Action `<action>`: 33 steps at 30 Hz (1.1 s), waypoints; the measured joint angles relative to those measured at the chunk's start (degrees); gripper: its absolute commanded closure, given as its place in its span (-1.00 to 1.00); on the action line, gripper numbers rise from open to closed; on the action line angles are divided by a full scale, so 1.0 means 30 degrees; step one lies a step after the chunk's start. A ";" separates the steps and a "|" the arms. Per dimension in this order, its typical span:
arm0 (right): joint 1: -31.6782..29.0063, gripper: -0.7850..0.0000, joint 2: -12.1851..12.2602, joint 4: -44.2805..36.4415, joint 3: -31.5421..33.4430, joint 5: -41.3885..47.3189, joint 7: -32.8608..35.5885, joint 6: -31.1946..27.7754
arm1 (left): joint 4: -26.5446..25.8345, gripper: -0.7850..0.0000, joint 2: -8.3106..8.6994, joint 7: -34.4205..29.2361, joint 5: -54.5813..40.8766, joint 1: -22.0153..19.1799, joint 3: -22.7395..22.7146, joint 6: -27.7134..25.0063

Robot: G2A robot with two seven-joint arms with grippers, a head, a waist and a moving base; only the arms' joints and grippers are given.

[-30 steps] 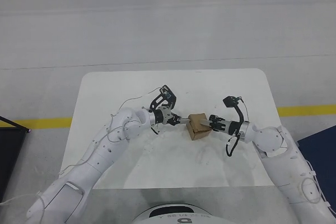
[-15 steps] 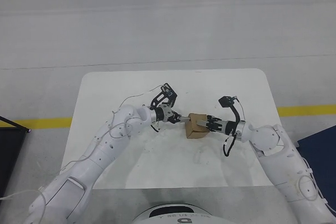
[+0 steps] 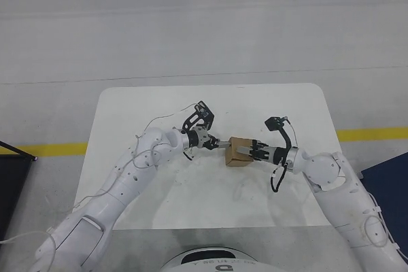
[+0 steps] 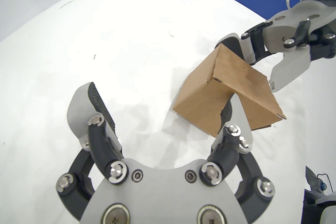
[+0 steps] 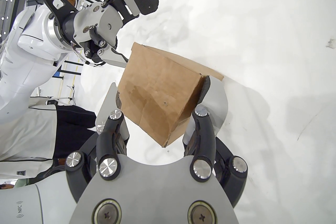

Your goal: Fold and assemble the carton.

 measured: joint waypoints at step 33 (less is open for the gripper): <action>-0.0437 -0.44 0.0200 0.1014 0.0302 0.1008 -0.0415 -0.0559 | -0.1089 -1.00 -0.0052 -0.1125 0.0292 0.0448 -0.0129 0.0820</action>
